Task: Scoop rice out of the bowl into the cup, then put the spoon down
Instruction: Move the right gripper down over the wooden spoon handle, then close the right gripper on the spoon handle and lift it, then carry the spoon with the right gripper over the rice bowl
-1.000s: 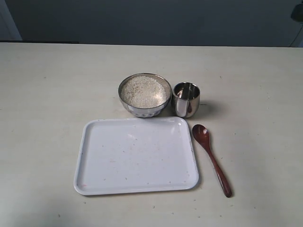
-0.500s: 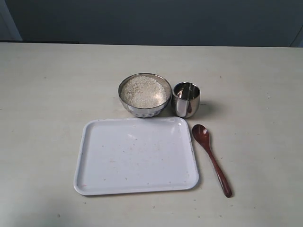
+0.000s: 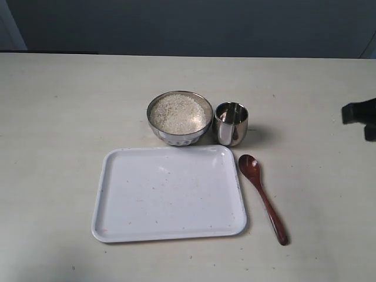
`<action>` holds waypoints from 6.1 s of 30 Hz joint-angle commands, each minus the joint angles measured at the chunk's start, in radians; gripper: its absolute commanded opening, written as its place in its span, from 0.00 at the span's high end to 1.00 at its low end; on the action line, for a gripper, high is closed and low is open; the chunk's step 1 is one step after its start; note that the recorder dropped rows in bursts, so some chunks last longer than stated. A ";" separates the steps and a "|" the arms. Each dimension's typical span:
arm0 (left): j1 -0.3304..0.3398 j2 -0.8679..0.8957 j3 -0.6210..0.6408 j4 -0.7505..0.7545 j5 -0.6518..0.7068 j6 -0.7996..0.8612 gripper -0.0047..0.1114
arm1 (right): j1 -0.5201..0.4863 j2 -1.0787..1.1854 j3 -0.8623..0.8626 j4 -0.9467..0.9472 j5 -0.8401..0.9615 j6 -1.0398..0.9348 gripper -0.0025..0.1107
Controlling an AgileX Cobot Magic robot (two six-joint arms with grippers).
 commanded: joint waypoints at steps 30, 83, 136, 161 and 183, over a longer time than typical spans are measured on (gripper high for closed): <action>-0.002 0.001 -0.008 0.000 -0.011 -0.005 0.96 | 0.447 0.520 -0.005 0.012 -0.090 0.031 0.52; -0.002 0.001 -0.008 0.000 -0.008 -0.005 0.96 | 0.447 0.659 -0.005 -0.031 -0.013 0.020 0.98; -0.002 0.001 -0.008 0.002 -0.008 -0.005 0.96 | 0.635 0.879 -0.753 -0.785 0.408 -0.404 0.98; -0.002 0.001 -0.008 0.002 -0.008 -0.005 0.96 | 0.726 1.049 -0.751 -1.119 0.408 -0.391 0.98; -0.002 0.001 -0.008 0.002 -0.010 -0.005 0.96 | 0.737 1.087 -0.751 -1.059 0.324 -0.391 0.98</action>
